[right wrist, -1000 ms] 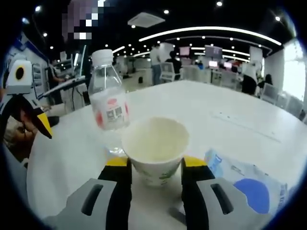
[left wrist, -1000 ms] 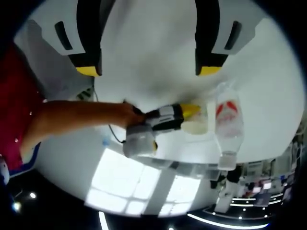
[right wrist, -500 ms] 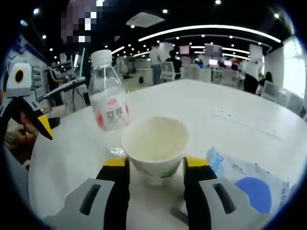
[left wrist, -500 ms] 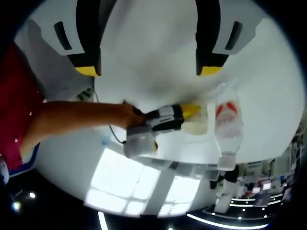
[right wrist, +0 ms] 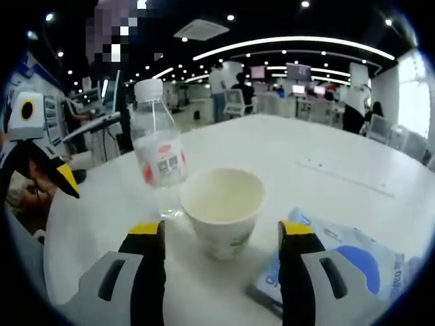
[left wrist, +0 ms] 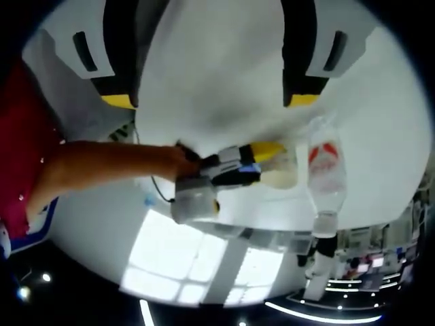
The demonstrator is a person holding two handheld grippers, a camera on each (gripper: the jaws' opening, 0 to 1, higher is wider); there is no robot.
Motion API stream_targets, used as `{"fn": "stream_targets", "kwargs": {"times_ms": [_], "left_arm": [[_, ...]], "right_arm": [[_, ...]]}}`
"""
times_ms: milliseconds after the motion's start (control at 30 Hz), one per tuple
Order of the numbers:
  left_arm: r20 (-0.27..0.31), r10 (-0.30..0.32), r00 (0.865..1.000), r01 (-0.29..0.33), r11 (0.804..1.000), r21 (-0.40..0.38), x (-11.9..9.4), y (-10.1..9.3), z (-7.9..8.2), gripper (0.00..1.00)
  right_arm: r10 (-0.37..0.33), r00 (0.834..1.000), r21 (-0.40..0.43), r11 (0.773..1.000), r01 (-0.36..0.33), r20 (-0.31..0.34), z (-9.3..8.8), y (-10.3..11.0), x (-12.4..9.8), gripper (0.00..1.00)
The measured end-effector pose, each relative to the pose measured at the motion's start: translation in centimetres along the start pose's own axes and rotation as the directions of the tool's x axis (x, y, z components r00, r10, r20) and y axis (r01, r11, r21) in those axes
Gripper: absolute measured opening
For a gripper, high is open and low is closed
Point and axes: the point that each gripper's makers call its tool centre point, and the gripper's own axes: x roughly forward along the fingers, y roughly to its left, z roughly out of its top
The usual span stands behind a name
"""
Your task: Arrange the tabletop items into an orderly group along one side of the table until the central work area is clear of visible clutter.
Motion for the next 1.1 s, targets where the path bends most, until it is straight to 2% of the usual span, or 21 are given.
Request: {"fn": "stream_targets", "kwargs": {"times_ms": [100, 233, 433, 667, 933, 1100], "left_arm": [[0.006, 0.001, 1.000, -0.001, 1.000, 0.006, 0.2, -0.5, 0.2, 0.92], [0.029, 0.012, 0.999, -0.012, 1.000, 0.019, 0.2, -1.1, 0.8, 1.00], [0.045, 0.014, 0.999, -0.016, 0.999, 0.040, 0.1, -1.9, 1.2, 1.00], [0.078, 0.015, 0.997, -0.020, 0.998, 0.063, 0.2, -3.3, 1.8, 1.00], [0.138, 0.074, 0.988, -0.088, 0.992, 0.095, -0.7, -4.2, 2.7, 1.00], [0.176, 0.141, 0.974, -0.165, 0.978, 0.125, -1.1, -4.8, 3.4, 1.00]], "right_arm": [[-0.014, 1.000, 0.007, 1.000, 0.014, 0.019, 0.4, -0.1, -0.7, 0.88], [-0.008, 0.999, 0.016, 1.000, 0.007, 0.041, 0.9, 0.3, -1.6, 0.99], [0.009, 0.999, -0.014, 1.000, -0.008, 0.053, 1.5, 1.2, -3.5, 0.99], [0.022, 0.996, -0.065, 0.998, -0.017, 0.083, 2.7, 2.0, -7.6, 0.99], [-0.002, 0.991, -0.104, 0.994, 0.015, 0.131, 3.8, 1.5, -13.8, 0.99], [-0.033, 0.985, -0.109, 0.993, 0.051, 0.167, 4.4, 0.7, -17.8, 0.99]]}}
